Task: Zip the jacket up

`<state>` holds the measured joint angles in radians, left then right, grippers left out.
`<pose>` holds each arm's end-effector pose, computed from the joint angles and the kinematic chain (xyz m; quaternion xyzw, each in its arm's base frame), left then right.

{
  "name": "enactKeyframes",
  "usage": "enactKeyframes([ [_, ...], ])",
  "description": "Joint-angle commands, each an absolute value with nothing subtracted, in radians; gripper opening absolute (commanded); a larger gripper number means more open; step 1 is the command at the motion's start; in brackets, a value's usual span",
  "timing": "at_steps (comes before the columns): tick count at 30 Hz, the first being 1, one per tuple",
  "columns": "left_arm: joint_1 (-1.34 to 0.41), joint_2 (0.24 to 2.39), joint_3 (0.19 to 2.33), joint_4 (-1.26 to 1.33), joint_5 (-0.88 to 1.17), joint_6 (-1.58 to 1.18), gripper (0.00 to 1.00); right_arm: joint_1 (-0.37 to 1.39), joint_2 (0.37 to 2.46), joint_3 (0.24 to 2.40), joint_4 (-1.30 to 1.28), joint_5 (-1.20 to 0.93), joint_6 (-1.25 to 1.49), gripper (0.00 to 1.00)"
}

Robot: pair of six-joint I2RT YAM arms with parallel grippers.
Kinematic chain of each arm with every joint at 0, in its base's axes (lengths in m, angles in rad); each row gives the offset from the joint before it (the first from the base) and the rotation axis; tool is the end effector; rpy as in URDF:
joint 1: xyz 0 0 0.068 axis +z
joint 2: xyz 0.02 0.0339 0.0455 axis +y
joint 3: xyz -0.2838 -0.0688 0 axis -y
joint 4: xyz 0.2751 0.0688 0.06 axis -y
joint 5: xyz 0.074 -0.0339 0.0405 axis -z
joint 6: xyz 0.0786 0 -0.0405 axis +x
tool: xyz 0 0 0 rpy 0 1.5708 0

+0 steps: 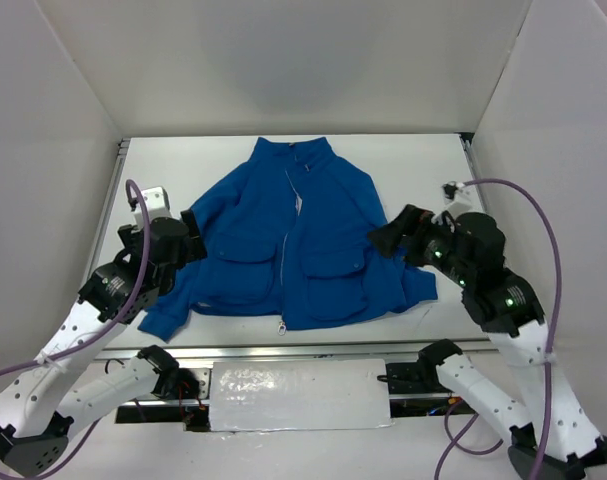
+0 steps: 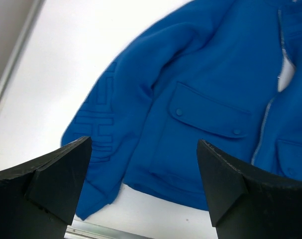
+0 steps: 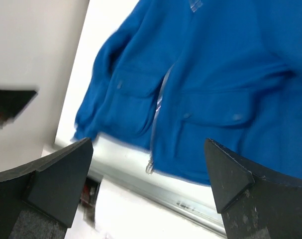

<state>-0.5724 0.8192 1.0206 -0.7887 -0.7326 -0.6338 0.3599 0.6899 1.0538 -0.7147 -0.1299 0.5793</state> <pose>0.1916 -0.0609 0.3613 -0.1943 0.8175 0.0100 0.5421 0.1644 0.0728 0.3959 0.0526 0.8171 0.3061 0.4857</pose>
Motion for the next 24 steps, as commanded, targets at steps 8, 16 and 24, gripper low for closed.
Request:
enactKeyframes([
  [8,-0.574,0.848,0.968,-0.741,-0.54,-0.712,0.99,0.919,1.285,1.178,-0.588,0.19,0.702,0.92],
  [16,-0.577,0.79,0.903,-0.69,-0.469,-0.704,1.0,1.014,1.652,1.255,-0.558,0.271,0.758,0.74],
  [24,-0.58,0.801,0.902,-0.663,-0.43,-0.69,0.99,1.017,1.795,1.275,-0.511,0.233,0.762,0.65],
])
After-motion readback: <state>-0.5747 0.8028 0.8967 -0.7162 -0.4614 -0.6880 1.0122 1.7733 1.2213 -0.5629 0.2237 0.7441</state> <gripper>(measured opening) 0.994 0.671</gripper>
